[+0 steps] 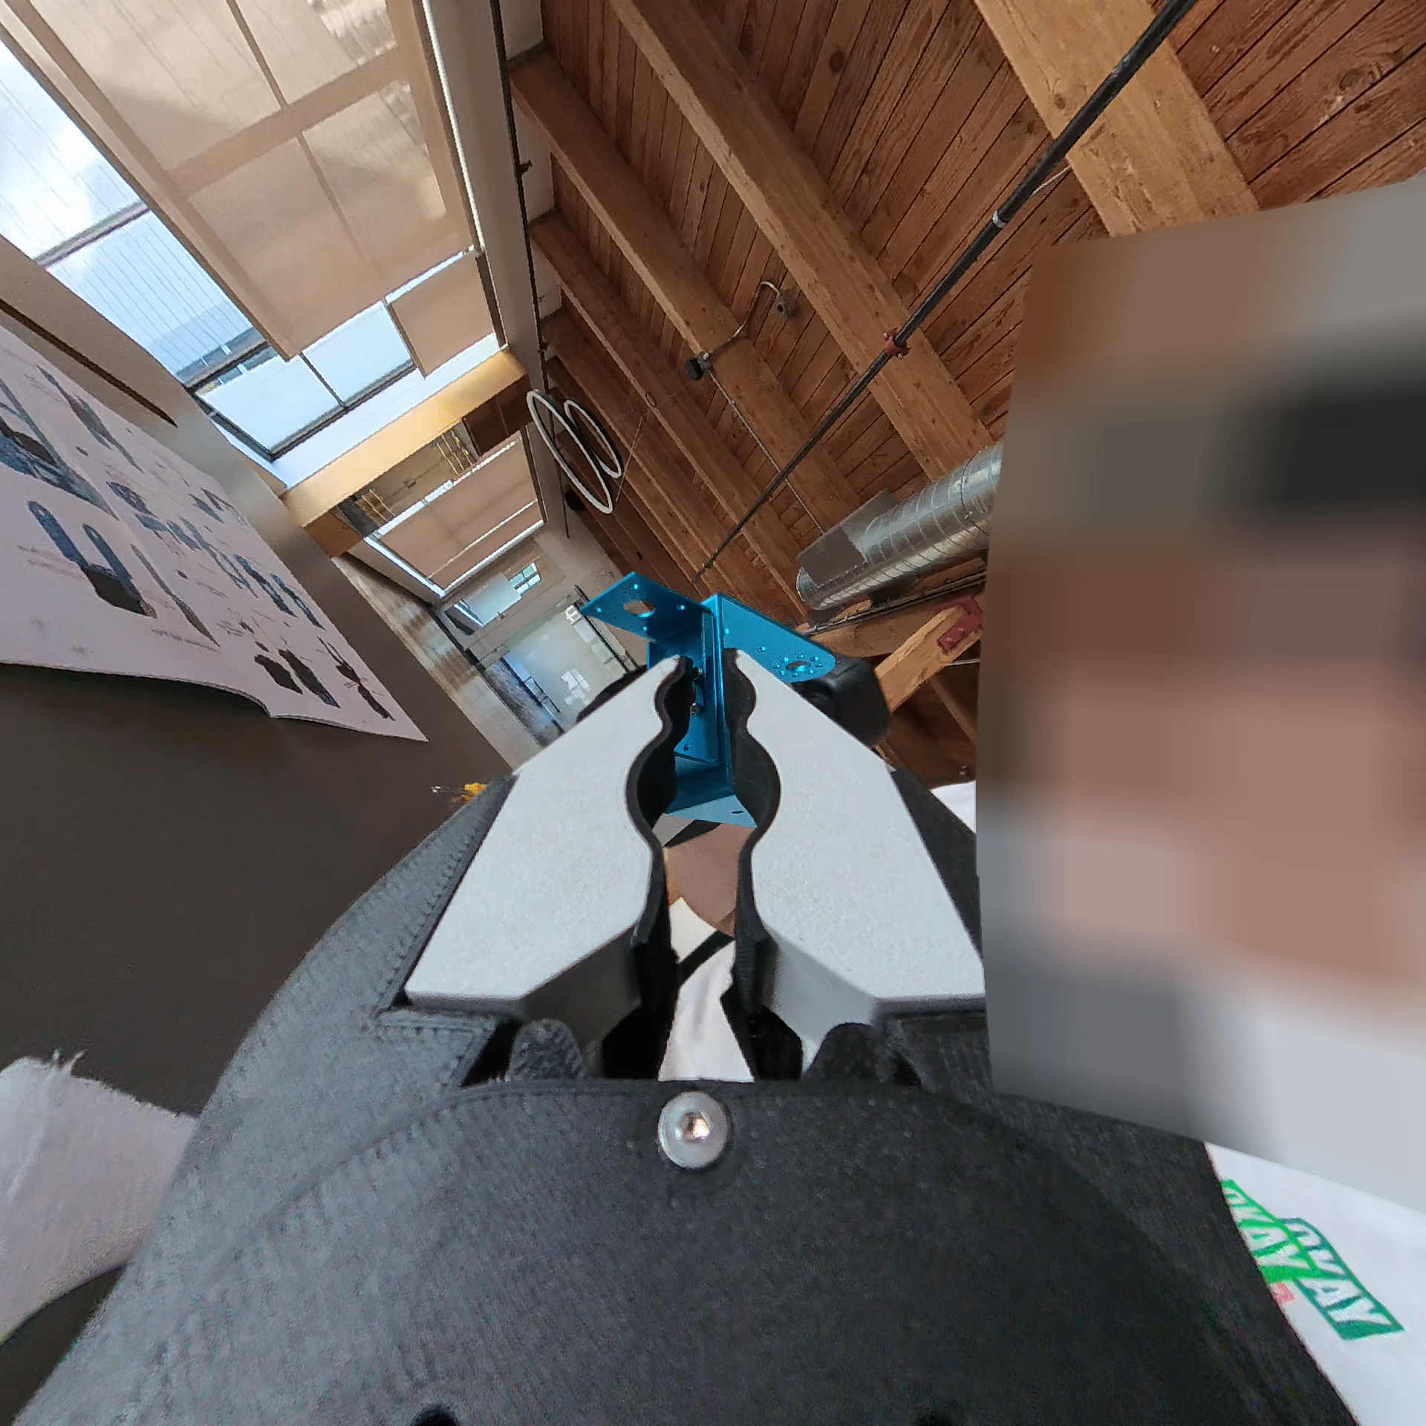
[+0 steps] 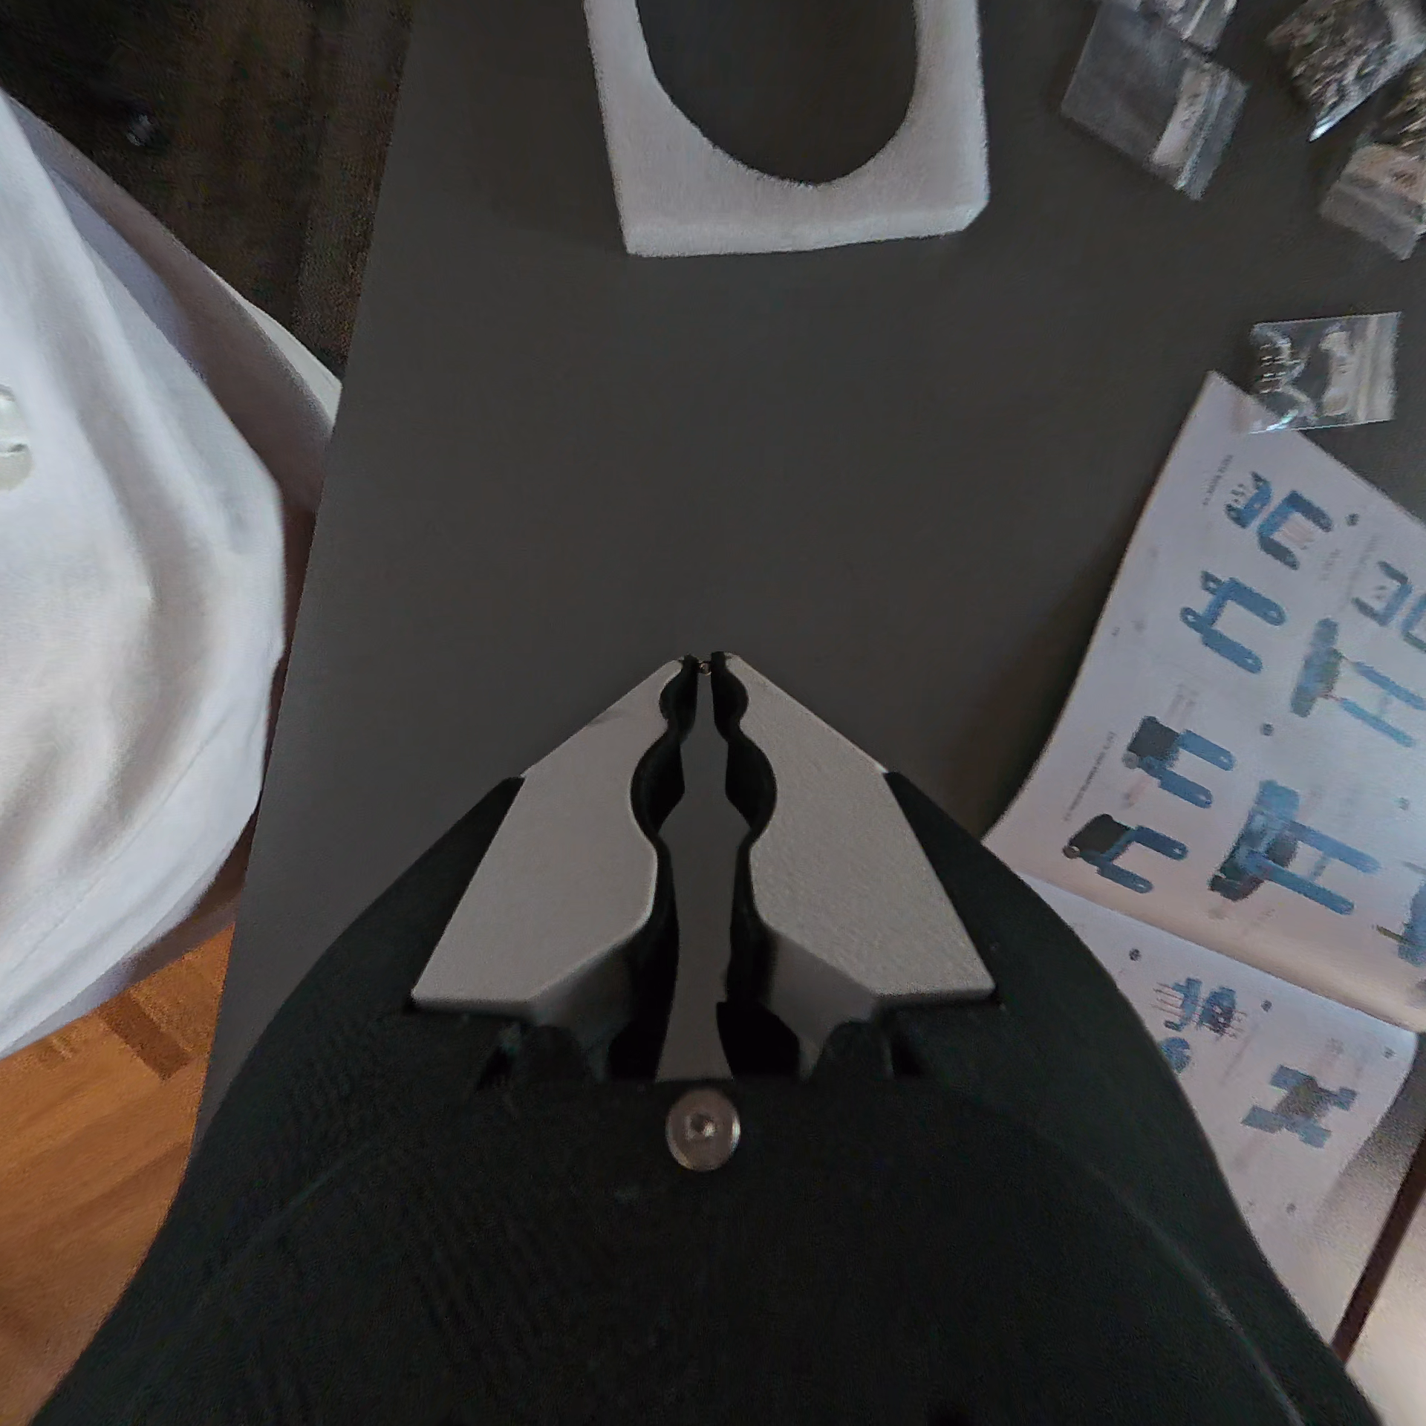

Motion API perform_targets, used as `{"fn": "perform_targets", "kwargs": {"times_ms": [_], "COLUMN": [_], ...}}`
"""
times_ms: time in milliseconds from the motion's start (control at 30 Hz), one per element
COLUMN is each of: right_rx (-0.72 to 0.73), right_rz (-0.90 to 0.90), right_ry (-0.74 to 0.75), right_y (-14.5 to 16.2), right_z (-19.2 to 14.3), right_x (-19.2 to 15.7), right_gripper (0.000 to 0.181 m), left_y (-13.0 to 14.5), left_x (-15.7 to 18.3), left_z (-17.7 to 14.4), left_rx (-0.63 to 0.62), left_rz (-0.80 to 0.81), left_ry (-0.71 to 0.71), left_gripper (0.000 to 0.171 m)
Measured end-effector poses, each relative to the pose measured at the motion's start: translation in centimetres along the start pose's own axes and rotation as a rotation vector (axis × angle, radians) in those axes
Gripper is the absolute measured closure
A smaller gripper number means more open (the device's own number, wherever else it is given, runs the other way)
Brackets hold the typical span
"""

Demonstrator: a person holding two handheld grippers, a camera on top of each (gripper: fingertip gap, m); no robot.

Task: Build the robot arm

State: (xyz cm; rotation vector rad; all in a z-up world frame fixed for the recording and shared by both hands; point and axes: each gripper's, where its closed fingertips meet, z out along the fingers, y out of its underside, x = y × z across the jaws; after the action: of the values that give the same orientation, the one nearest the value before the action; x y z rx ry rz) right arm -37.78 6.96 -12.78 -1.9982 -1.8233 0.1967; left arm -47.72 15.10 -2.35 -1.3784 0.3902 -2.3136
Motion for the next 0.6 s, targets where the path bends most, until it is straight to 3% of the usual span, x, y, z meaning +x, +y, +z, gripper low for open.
{"fn": "perform_targets", "kwargs": {"times_ms": [33, 300, 600], "right_rx": [0.022, 0.210, 0.221], "right_rz": [-0.001, -0.047, -0.228], "right_ry": [0.009, 0.089, 0.137], "right_y": [-0.2, -3.9, -7.0], "right_z": [-1.2, -10.6, -13.2], "right_x": [0.1, 2.1, 4.0], "right_gripper": [0.179, 0.179, 0.179], "left_y": [0.2, 2.3, 4.2], "left_x": [-0.3, -1.9, -3.0], "left_z": [0.5, 5.6, 9.7], "left_rx": [-0.010, -0.077, -0.116], "left_rz": [-0.012, -0.123, -0.287], "left_ry": [0.002, 0.076, 0.111], "left_gripper": [0.165, 0.165, 0.165]}}
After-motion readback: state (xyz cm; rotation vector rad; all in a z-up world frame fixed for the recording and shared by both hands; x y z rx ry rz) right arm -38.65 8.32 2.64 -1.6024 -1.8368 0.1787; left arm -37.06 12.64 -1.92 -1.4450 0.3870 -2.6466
